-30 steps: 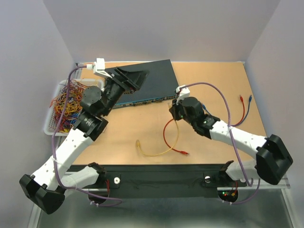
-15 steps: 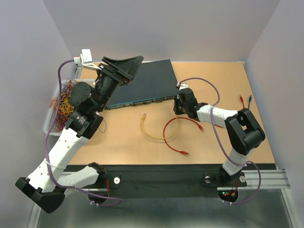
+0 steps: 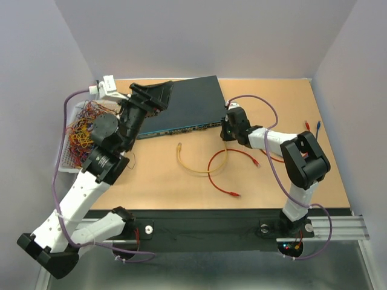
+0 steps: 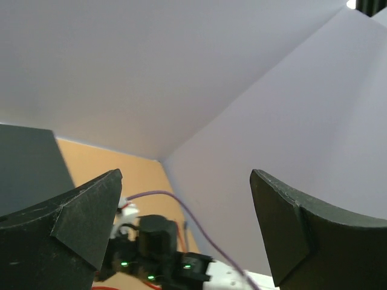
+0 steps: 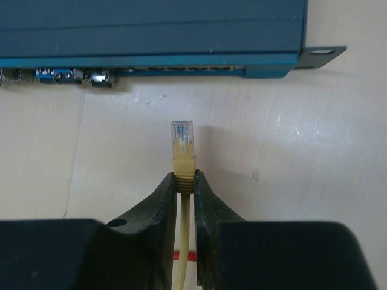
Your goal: Insert the plug into the switch port
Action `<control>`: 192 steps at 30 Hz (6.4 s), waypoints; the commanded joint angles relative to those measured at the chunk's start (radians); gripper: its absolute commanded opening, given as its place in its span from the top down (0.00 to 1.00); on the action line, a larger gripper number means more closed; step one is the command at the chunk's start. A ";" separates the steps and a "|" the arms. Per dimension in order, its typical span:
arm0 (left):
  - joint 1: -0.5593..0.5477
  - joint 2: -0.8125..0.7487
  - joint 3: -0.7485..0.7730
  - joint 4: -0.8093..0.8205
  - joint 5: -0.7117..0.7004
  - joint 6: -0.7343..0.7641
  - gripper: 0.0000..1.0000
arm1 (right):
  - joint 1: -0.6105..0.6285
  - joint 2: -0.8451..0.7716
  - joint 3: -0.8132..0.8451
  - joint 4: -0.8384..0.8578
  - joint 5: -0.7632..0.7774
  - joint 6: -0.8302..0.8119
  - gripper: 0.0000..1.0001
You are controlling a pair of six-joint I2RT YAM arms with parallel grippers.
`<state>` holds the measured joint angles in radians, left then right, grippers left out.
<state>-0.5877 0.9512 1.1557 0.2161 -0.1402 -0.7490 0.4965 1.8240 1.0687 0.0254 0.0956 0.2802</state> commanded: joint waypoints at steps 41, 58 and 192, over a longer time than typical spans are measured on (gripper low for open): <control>0.014 -0.275 -0.413 0.060 -0.326 0.482 0.01 | -0.088 0.156 0.303 -0.140 -0.102 -0.032 1.00; 0.012 -0.312 -0.422 0.063 -0.326 0.478 0.01 | -0.090 0.176 0.401 -0.237 0.009 -0.038 1.00; -0.004 -0.036 -0.191 -0.106 0.220 0.543 0.02 | -0.144 -0.537 -0.329 -0.284 -0.197 0.097 0.99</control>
<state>-0.5880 0.9115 0.8642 0.0669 -0.0467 -0.2638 0.3279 1.4029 0.6868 -0.2337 -0.0162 0.4145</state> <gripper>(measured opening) 0.985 0.191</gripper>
